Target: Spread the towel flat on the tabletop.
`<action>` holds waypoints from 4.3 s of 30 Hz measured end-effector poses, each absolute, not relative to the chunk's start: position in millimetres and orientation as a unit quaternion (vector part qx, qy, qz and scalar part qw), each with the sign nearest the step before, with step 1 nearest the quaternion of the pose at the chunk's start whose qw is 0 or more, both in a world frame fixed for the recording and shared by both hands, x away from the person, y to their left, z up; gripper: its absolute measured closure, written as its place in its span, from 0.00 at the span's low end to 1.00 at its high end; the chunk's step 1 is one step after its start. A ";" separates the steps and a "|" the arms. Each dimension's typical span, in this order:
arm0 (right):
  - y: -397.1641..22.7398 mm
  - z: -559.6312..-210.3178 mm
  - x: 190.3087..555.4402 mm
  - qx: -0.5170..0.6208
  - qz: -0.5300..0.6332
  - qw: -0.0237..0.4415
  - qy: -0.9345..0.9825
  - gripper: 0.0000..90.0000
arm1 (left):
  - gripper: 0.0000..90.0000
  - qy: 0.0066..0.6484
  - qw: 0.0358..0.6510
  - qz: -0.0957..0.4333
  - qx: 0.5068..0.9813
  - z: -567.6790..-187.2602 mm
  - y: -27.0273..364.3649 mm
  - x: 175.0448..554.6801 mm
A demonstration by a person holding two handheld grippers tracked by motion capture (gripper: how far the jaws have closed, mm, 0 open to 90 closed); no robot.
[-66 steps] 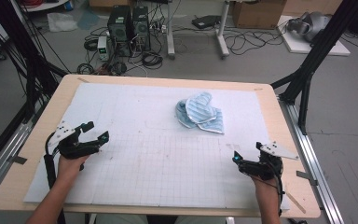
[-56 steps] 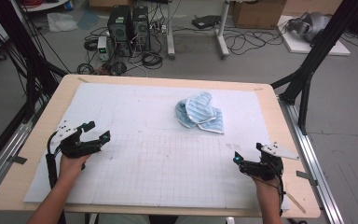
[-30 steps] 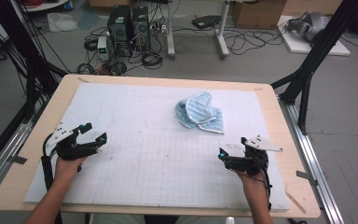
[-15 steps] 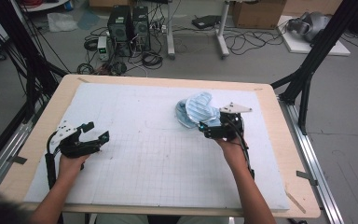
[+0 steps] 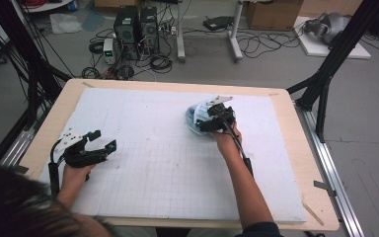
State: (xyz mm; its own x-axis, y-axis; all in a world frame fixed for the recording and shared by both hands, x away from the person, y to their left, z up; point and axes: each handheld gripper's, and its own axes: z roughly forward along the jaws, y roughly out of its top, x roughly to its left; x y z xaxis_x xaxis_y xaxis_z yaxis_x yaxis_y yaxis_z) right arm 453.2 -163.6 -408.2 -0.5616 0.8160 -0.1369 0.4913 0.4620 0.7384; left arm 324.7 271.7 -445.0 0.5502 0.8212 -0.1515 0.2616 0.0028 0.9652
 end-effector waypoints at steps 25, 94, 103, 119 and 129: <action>-148.1 -419.6 448.4 0.398 0.381 0.081 0.831 0.66 | 0.21 0.419 0.581 0.237 0.657 -445.4 276.4 325.3; -43.1 -394.9 325.4 0.145 0.463 0.067 0.872 0.48 | 0.21 0.432 0.584 0.240 0.644 -445.3 290.9 322.7; -7.0 -424.2 308.0 0.138 0.365 0.167 0.905 0.42 | 0.21 0.431 0.584 0.239 0.644 -445.0 291.2 322.1; -40.0 -401.7 317.3 0.153 0.429 0.119 0.882 0.64 | 0.21 0.432 0.583 0.238 0.646 -445.7 290.5 322.9; -4.2 -426.4 303.1 0.121 0.351 0.208 0.905 0.75 | 0.21 0.434 0.584 0.238 0.643 -445.8 292.0 322.3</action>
